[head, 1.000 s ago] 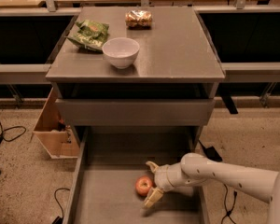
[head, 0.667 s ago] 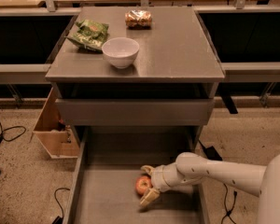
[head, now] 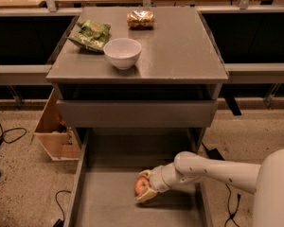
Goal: Pick apple from middle drawer and place on counter
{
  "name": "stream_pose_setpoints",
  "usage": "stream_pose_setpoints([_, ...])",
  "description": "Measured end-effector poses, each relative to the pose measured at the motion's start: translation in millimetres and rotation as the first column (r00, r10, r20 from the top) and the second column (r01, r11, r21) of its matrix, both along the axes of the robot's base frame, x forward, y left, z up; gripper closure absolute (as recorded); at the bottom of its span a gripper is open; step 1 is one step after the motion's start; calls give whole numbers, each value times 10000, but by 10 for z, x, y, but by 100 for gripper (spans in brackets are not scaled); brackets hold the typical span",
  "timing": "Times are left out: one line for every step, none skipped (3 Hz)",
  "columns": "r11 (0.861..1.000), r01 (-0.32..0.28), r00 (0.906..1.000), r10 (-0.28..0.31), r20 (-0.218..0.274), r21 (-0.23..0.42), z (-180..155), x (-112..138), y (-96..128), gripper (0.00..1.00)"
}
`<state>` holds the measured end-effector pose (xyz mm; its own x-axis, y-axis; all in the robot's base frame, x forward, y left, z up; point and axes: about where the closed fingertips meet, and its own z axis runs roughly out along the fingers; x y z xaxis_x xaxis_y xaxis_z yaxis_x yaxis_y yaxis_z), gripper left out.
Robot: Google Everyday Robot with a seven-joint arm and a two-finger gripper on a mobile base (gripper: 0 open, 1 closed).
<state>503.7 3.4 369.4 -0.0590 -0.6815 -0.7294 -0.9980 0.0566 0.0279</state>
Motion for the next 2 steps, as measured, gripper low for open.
stream_pose_setpoints([10000,70,10000,-70,-34,54,302,60,20,87])
stream_pose_setpoints([9996,291,9993,-290,-254,4,925,48,-72,100])
